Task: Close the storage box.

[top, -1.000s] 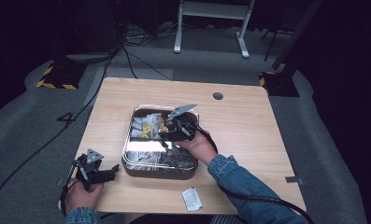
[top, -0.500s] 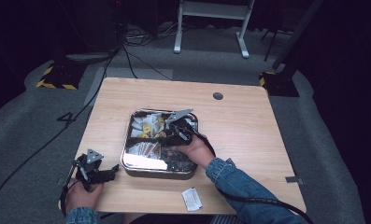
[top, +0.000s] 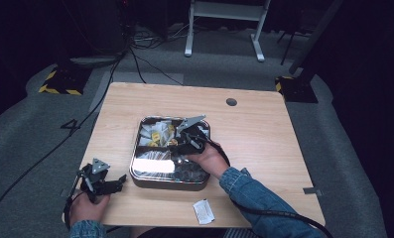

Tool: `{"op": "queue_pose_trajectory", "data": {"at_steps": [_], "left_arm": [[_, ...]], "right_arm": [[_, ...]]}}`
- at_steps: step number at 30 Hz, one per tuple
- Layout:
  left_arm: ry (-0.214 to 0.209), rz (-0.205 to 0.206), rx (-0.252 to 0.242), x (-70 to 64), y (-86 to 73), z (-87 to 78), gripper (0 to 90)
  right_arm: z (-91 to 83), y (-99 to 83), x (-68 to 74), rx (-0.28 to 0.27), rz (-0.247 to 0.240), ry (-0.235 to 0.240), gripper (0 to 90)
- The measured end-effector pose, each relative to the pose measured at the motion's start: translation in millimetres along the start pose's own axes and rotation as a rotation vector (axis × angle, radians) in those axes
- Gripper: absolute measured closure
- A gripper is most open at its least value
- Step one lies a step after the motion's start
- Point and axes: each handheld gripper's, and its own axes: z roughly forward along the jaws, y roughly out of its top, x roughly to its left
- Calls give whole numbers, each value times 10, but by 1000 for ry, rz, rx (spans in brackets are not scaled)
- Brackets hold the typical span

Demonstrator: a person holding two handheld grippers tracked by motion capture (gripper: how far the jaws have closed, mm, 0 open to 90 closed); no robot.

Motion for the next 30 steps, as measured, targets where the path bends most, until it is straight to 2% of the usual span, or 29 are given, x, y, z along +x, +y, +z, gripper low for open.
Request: {"op": "queue_pose_trajectory", "data": {"at_steps": [4, 9, 15, 18, 21, 30], "left_arm": [[1, 1, -1, 1, 0, 0, 151], [1, 0, 0, 0, 0, 0, 151], [1, 1, -1, 1, 0, 0, 151], [1, 0, -1, 0, 0, 0, 151], [1, 0, 0, 0, 0, 0, 151], [3, -1, -2, -2, 2, 5, 149]], "right_arm": [[8, -23, -19, -14, -10, 9, 578], [23, -19, -18, -14, 16, 8, 578], [12, -14, -12, -5, -2, 9, 569], [-3, -8, 8, -14, -24, 10, 481], [-62, 15, 16, -57, -27, 6, 425], [-399, 76, -43, -112, -25, -14, 402]]}}
